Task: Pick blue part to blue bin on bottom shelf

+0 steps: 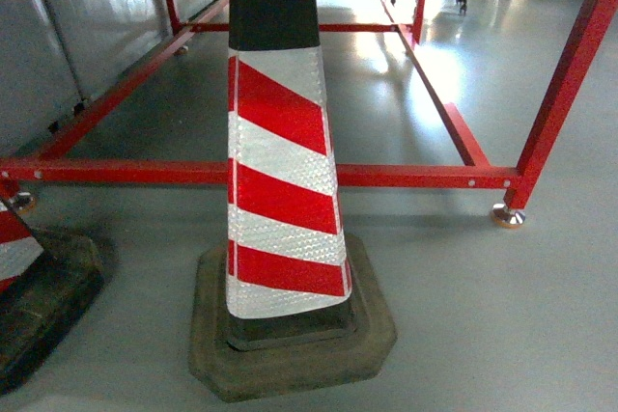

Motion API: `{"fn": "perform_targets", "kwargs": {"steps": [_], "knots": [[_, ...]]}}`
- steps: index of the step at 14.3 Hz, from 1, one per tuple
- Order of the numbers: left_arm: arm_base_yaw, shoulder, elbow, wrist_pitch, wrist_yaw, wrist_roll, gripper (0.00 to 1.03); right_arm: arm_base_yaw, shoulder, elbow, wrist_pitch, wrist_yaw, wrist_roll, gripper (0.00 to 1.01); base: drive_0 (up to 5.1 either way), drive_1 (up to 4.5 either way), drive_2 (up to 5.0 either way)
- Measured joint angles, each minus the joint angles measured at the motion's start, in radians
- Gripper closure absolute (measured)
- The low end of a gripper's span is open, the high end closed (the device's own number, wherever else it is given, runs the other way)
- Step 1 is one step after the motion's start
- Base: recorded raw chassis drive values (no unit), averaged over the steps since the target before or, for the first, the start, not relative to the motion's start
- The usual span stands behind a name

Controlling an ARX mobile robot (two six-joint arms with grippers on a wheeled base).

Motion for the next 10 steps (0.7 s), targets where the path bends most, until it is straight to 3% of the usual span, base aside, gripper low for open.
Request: {"fn": "perform_targets", "kwargs": {"steps": [10], "knots": [[0.0,0.0,0.0,0.0,0.0,0.0,0.05,0.0,0.0,0.0,0.0,0.0,0.0,0.03,0.0,0.0,0.0]]}}
